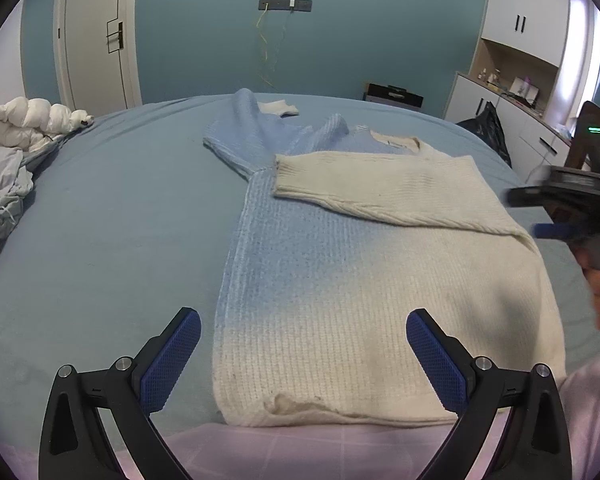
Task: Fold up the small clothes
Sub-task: 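Lay the cream sleeve flat across the chest and open the right gripper, then move the left gripper to the blue sleeve and grasp its cuff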
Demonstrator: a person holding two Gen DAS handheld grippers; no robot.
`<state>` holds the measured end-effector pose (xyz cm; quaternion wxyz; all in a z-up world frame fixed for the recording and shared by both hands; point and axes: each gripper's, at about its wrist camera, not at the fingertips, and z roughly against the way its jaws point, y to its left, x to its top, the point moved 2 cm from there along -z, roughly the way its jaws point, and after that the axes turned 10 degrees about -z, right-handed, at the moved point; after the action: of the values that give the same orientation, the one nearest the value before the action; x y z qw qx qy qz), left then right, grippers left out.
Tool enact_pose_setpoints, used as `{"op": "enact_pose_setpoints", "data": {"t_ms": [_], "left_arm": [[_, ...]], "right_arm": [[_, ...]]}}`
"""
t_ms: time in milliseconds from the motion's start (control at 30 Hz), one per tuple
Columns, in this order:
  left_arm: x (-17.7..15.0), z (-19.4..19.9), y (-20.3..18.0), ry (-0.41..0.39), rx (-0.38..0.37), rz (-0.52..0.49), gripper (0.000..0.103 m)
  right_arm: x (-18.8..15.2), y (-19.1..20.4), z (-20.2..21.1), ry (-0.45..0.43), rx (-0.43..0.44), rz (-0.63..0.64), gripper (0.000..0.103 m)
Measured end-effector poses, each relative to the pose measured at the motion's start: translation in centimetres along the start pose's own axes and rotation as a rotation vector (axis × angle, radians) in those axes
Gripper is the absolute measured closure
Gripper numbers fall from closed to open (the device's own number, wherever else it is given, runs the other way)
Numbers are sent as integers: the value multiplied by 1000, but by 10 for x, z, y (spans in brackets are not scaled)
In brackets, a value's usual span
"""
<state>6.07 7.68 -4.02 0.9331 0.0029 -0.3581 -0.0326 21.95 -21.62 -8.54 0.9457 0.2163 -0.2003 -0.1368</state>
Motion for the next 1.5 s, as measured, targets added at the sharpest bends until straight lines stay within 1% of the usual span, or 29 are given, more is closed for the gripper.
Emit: {"op": "enact_pose_setpoints", "data": {"t_ms": [33,67,100,133,167,200,233,267,300,367,433,500,533,600,633,667,800,867,933,1000,1100,1267,1400,1500], "left_arm": [[0,0,0,1,4,0,0],[-1,-1,1,2,6,-1,0],[-1,-2,1,4,8,-2,0],[-2,-2,1,8,11,-4,0],[-3,-4,0,13,13,-9,0],[-3,-4,0,15,14,-12,0],[-4,-4,-1,19,18,-16,0],[-5,-5,-2,22,24,-20,0],[-7,-5,-2,24,28,-23,0],[-11,-4,-3,29,47,-33,0],[-14,-3,-6,33,66,-49,0],[-17,0,-9,32,76,-62,0],[-18,2,-11,27,84,-71,0],[-18,7,-15,16,100,-84,0],[-18,9,-17,11,103,-88,0],[-18,11,-19,3,106,-93,0],[-18,15,-20,1,133,-104,0],[-18,16,-19,4,128,-102,0],[-16,15,-17,12,123,-93,0],[-14,14,-15,17,106,-78,0],[-11,11,-8,43,76,-43,0],[9,-2,13,89,-1,41,0],[33,-21,39,99,17,69,0],[59,-47,74,101,37,124,0]], "right_arm": [[-17,10,15,-14,13,-1,9],[-24,1,38,-41,27,3,9],[-38,-3,51,-61,34,13,9],[-52,5,55,-78,37,21,9],[-58,7,67,-108,40,36,9],[-67,3,70,-133,41,46,9],[-76,-4,80,-166,43,61,9],[-76,6,83,-181,44,74,9],[-88,19,88,-198,40,86,9],[-100,14,95,-245,18,93,9],[-116,17,104,-260,15,85,9],[-123,4,113,-242,19,46,9],[-124,-1,110,-225,25,24,9],[-125,-7,98,-190,38,-9,9],[-122,-7,88,-166,36,-4,9],[-120,-6,87,-159,32,3,9],[-103,5,83,-194,43,41,9],[-96,14,77,-205,59,57,9],[-88,20,66,-197,68,66,9],[-81,28,56,-186,81,67,9],[-64,41,44,-192,117,58,9],[-51,52,32,-210,167,24,9],[-47,48,33,-235,196,-3,9],[-45,46,31,-245,201,-16,9]]}}
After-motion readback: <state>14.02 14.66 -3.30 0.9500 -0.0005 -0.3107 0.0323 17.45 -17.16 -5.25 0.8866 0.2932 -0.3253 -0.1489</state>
